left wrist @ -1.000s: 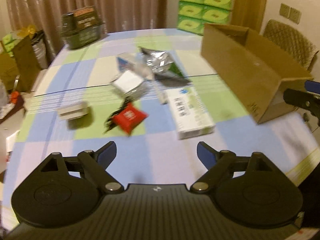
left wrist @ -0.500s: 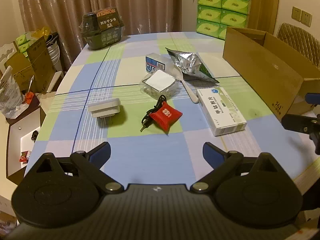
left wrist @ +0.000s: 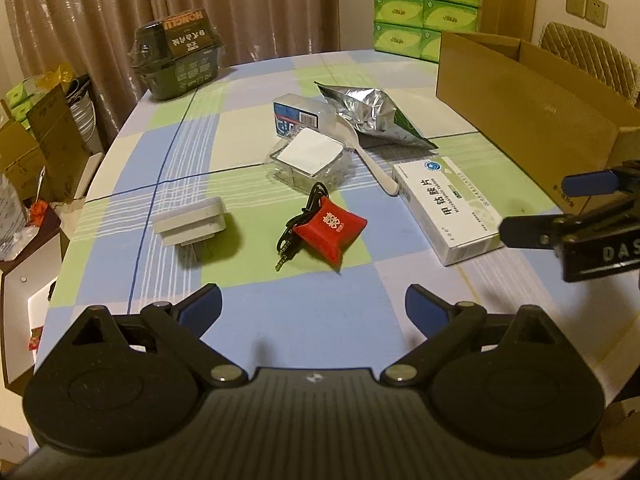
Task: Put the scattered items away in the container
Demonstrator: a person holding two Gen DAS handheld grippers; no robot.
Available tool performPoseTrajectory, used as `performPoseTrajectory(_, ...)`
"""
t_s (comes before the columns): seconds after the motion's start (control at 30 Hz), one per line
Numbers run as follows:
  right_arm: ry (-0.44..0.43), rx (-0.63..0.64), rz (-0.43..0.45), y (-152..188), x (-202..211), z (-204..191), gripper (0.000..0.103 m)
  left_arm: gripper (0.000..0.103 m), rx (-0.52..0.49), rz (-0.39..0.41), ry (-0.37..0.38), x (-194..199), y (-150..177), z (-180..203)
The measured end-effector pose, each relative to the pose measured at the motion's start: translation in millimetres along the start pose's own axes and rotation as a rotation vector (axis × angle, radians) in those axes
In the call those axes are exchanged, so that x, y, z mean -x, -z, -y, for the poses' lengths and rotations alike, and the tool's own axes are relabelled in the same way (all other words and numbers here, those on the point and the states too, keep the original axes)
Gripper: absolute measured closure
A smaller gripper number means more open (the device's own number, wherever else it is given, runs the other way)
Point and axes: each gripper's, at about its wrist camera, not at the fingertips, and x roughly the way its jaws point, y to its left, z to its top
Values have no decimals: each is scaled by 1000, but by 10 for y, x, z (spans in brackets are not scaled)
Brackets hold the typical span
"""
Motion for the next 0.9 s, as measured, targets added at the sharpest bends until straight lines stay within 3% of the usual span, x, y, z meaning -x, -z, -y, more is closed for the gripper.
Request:
performPoseTrajectory(0.47, 22, 16, -59, -90, -601, -58, 3, 8, -14, -15, 14, -342, -38, -70)
performPoseTrajectory(0.67, 24, 21, -88, -103, -739, -19, 18, 13, -51, -25, 29, -447, -66, -31)
performPoseTrajectory(0.7, 23, 29, -92, -102, -759, -20, 28, 13, -59, -23, 28, -461, -74, -26)
performPoseTrajectory(0.73, 24, 32, -96, -97, -765, -6, 31, 13, -67, -20, 26, -476, -86, -18)
performPoseTrajectory(0.9, 42, 22, -79, -76, -677, 84, 34, 17, -124, -8, 30, -557, -169, 49)
